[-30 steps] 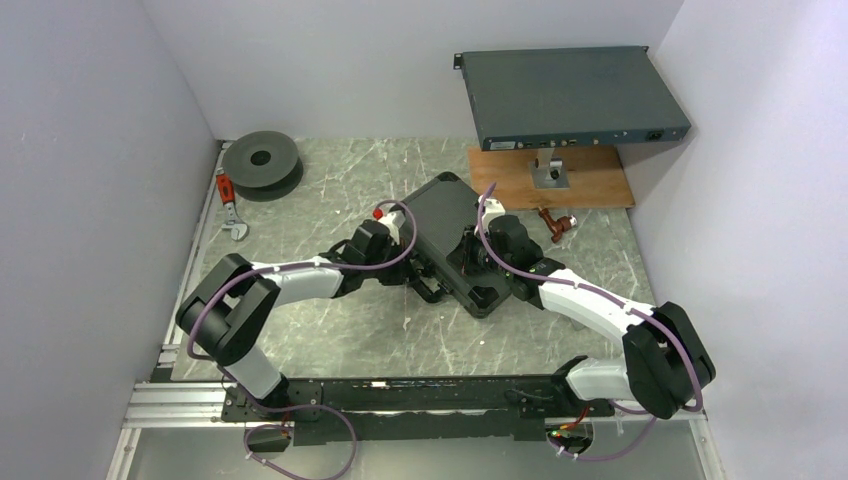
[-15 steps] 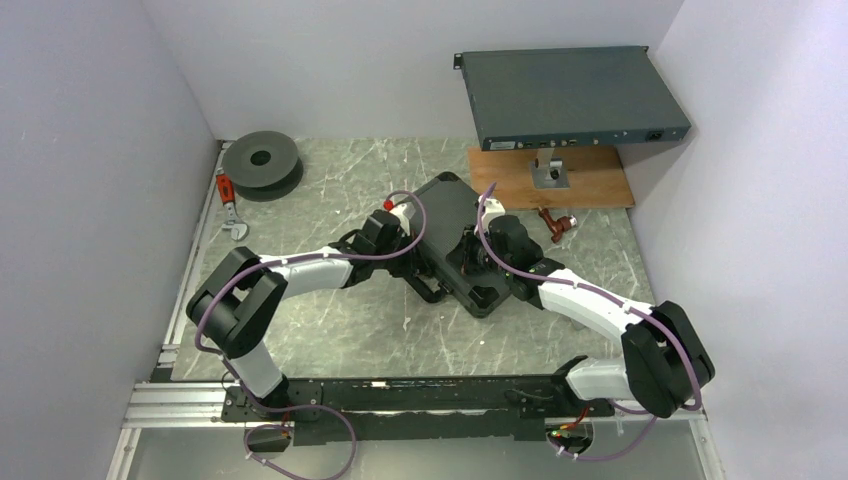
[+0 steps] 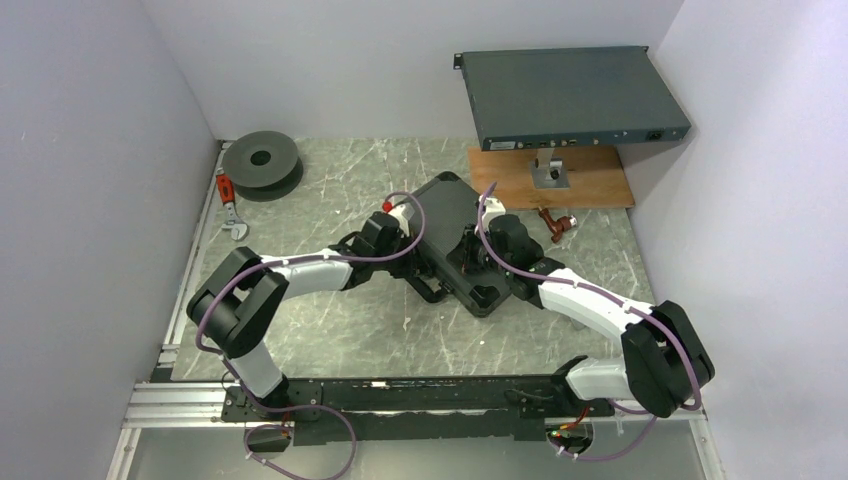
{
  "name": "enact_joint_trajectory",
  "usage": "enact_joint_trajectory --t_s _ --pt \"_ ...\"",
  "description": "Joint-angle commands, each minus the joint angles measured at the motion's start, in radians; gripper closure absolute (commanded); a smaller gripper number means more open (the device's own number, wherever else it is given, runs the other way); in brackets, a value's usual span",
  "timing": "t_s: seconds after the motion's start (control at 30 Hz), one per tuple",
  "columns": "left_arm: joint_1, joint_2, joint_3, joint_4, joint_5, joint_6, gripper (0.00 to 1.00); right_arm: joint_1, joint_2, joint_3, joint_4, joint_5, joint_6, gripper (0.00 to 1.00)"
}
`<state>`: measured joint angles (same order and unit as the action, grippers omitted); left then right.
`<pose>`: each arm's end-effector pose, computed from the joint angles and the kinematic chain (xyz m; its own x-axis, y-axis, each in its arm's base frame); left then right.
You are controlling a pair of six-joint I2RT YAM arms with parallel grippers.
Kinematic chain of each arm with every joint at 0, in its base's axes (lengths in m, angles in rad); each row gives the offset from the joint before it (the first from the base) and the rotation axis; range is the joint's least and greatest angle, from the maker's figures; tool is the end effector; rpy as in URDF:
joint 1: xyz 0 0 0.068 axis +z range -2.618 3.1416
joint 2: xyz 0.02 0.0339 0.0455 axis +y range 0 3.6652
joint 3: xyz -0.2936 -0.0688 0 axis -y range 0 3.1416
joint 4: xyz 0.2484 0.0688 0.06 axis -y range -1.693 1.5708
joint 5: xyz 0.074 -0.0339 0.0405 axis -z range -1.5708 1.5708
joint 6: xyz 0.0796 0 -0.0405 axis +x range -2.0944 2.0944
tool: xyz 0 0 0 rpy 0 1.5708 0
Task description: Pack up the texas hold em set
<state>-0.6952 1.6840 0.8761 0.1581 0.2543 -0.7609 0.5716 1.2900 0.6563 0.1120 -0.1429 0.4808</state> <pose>0.2855 -0.2642 0.1757 -0.8700 -0.1434 -0.4717 0.2400 0.7126 -0.6593 0.2519 0.1755 0.2207 -0.6673 0.1151 -0.7359 -0.3730 0.8035 0.4639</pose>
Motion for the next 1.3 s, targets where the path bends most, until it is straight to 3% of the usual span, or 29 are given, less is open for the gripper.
enact_joint_trajectory --t_s 0.0,0.4,0.73,1.27 --pt "-0.024 0.04 -0.029 0.144 -0.024 -0.032 1.0 -0.003 0.008 0.006 -0.186 -0.007 -0.013 0.9" --pt "-0.027 0.026 -0.132 0.178 -0.063 -0.05 1.0 -0.003 0.0 0.095 -0.223 -0.062 0.001 0.89" --pt "-0.027 0.026 -0.126 0.155 -0.105 -0.036 1.0 -0.001 -0.011 0.099 -0.237 -0.067 0.002 0.89" --pt "-0.035 -0.196 -0.154 0.055 -0.235 0.046 1.0 0.018 -0.127 0.156 -0.321 -0.05 -0.016 0.65"
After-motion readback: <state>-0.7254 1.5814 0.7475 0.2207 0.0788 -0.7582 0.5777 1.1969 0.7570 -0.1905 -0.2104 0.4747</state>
